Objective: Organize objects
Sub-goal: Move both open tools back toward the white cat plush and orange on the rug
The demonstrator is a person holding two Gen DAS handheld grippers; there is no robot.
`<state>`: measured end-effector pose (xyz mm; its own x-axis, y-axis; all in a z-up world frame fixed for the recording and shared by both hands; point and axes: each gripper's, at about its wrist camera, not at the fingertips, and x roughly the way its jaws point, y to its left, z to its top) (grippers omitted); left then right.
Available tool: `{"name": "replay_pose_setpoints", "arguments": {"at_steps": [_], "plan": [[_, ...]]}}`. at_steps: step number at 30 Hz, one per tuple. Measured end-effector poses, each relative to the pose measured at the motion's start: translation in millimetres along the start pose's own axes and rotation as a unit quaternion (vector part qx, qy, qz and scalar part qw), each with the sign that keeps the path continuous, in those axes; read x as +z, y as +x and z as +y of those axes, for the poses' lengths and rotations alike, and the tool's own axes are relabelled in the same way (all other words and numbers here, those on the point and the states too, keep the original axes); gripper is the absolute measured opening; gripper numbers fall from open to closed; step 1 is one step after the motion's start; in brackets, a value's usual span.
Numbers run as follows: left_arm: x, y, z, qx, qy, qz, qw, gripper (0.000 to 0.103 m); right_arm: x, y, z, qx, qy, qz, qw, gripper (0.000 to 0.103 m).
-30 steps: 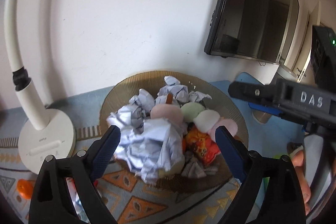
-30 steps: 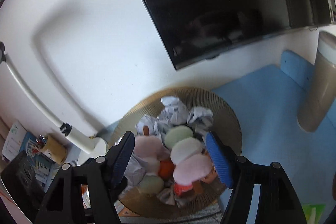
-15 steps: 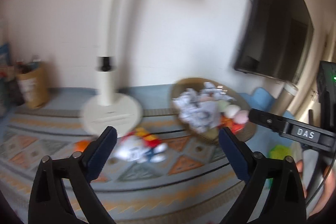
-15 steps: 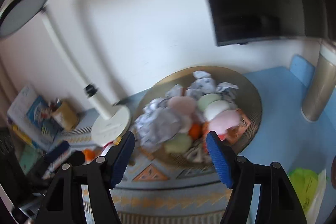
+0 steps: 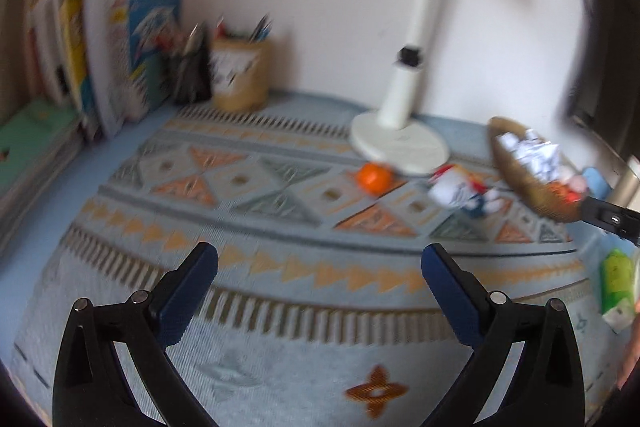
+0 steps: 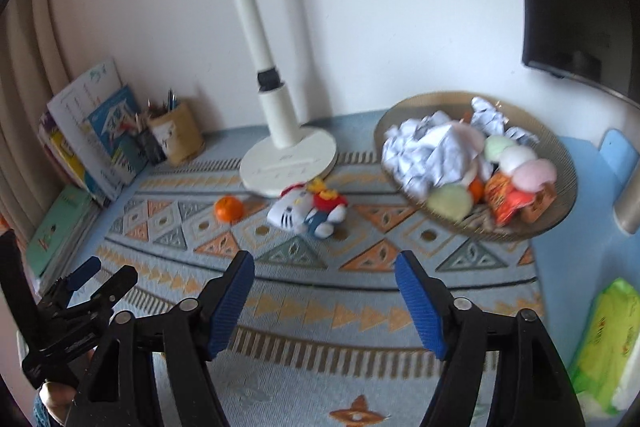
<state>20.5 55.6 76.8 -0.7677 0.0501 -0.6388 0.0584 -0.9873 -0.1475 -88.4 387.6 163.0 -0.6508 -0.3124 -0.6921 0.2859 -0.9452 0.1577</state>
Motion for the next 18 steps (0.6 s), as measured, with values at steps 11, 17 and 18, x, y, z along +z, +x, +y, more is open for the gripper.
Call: {"name": "replay_pose_setpoints", "arguments": {"at_steps": [11, 17, 18], "plan": [[-20.0, 17.3, 16.0, 0.005, -0.041, 0.022, 0.9989, 0.102, -63.0, 55.4, -10.5, -0.007, -0.014, 0.006, 1.0, 0.085], [-21.9, 19.1, -0.1, 0.022, -0.001, 0.025, 0.9994, 0.102, -62.9, 68.6, -16.2, -0.009, 0.003, 0.028, 1.0, 0.091], [-22.0, 20.6, -1.6, 0.024, 0.002, 0.029, 0.9993, 0.102, -62.9, 69.4, -16.5, -0.014, 0.004, 0.029, 0.999, 0.091]]}}
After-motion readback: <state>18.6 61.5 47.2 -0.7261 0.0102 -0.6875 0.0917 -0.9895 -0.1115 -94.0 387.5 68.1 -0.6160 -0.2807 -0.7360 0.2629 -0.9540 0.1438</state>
